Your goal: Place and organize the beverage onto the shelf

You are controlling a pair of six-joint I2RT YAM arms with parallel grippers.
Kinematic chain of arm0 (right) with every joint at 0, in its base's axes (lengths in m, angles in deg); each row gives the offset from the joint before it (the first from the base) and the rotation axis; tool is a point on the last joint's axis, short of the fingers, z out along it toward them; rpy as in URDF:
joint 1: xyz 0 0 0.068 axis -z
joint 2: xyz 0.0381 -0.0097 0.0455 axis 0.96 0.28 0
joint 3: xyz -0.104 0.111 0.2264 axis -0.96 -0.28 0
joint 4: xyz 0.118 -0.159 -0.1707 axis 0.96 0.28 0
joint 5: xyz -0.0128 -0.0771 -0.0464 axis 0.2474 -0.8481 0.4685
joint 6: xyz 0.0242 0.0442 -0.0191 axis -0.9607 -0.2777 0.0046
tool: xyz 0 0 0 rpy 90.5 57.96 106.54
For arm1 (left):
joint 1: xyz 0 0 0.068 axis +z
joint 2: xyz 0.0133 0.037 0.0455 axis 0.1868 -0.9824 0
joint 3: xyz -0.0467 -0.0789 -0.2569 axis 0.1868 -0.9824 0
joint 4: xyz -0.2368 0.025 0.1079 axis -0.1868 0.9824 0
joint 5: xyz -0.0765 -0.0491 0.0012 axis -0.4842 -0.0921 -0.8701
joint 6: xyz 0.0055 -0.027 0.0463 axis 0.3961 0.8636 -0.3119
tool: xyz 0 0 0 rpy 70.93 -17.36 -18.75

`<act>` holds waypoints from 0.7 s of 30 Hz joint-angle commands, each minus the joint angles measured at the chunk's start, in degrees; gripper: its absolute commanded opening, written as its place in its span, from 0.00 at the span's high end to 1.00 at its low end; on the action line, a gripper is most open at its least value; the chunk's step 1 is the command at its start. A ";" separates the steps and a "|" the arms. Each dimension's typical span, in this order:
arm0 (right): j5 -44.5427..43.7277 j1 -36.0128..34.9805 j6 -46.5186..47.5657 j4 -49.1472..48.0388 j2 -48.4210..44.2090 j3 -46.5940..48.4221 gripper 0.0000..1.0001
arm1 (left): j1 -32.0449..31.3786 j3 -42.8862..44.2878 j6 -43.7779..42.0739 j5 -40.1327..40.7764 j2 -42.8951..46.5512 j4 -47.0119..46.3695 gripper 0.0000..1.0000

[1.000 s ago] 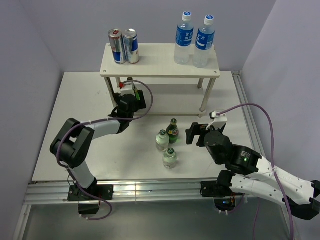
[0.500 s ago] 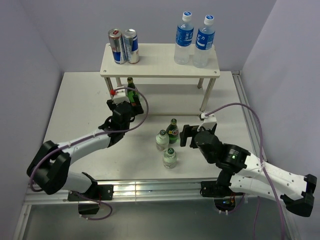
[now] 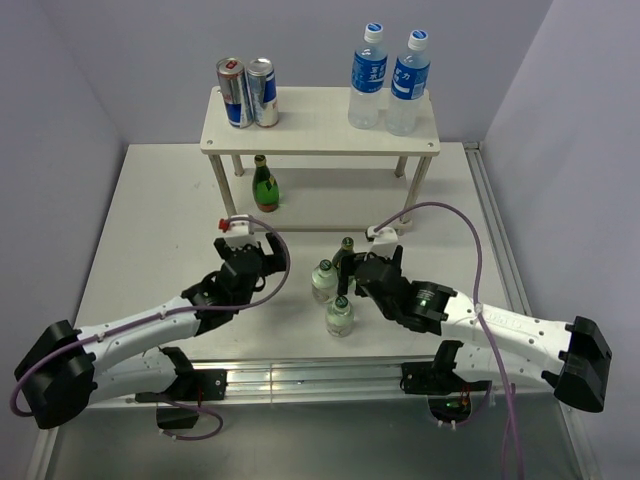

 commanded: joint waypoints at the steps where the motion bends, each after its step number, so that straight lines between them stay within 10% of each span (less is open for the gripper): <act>1: -1.86 -0.30 -0.10 -4.86 1.90 1.11 0.00 | -3.55 -2.06 4.09 -1.22 1.61 0.61 0.01; 21: -6.00 1.02 -2.65 -5.82 4.81 -1.53 0.00 | -16.93 -6.99 -0.21 -11.42 -11.04 -18.89 0.01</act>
